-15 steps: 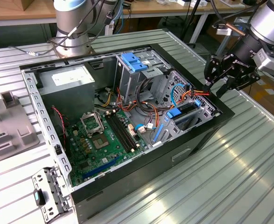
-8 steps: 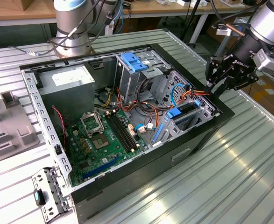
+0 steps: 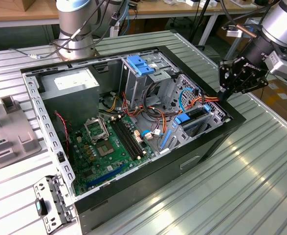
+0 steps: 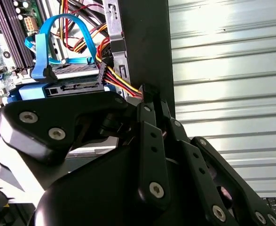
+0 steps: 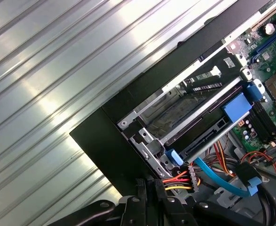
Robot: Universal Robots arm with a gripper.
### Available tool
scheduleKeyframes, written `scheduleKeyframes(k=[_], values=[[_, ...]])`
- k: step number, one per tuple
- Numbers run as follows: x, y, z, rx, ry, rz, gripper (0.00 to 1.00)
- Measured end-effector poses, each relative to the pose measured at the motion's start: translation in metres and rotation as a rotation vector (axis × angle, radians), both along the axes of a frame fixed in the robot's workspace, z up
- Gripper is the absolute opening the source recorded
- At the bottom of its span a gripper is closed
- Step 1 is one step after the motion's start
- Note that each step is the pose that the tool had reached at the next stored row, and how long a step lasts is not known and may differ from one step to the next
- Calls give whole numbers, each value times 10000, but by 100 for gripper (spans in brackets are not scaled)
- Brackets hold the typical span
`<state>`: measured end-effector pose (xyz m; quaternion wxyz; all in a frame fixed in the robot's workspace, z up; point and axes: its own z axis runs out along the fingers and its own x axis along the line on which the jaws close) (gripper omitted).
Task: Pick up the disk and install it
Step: 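Insert the first disk wire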
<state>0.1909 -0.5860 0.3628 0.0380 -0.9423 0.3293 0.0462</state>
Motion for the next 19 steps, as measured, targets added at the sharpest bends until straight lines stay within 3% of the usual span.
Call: scheduleKeyframes(k=[6,10,19], values=[[-1,2,3,-1,0,-1,18],[-11,34,50,-3,-1,0,17],[-100,41,78,-3,-3,1,17]])
